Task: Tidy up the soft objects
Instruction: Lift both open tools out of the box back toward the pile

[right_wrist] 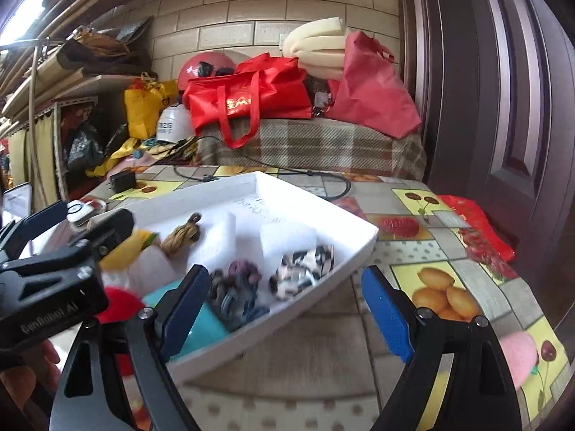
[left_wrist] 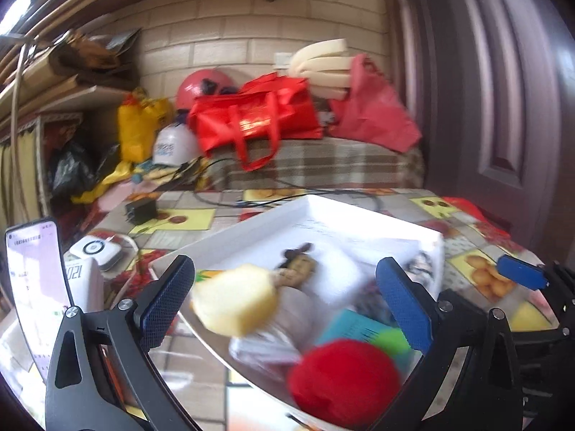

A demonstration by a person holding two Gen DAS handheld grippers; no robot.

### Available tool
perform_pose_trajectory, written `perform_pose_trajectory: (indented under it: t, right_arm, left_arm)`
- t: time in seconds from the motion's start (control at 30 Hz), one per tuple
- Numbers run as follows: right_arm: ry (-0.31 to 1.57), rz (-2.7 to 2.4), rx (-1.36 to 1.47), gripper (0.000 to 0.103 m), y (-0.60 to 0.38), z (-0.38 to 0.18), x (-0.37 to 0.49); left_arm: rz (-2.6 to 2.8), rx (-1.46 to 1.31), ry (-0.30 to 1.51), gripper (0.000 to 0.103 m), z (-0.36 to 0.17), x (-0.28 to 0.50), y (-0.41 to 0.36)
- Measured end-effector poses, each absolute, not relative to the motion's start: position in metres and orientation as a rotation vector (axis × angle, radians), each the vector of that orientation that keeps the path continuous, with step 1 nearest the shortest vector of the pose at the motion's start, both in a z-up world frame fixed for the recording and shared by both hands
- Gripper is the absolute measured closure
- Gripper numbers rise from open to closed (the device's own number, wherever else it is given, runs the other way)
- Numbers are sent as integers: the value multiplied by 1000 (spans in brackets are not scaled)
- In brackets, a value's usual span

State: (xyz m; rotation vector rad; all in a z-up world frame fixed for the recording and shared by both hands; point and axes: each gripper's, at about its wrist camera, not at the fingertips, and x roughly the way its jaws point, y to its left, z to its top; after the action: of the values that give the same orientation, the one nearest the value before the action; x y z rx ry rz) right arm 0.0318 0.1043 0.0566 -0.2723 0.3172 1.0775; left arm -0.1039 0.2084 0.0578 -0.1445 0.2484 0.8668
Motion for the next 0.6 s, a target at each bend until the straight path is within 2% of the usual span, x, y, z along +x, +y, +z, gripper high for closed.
perform_pose_trajectory:
  t: [0.2,0.37,0.6]
  right_arm:
    - [258,1062,-310,16,51,54,34]
    - [403,913,-217,16,-6,52,100]
    - [722,839,-142,16,-44,27,196]
  left_arm:
    - [711,-76,295,1,57,-83,165]
    - [586,-17,385,1,54,-52,132]
    - [307,-93,588,1,40,12,106]
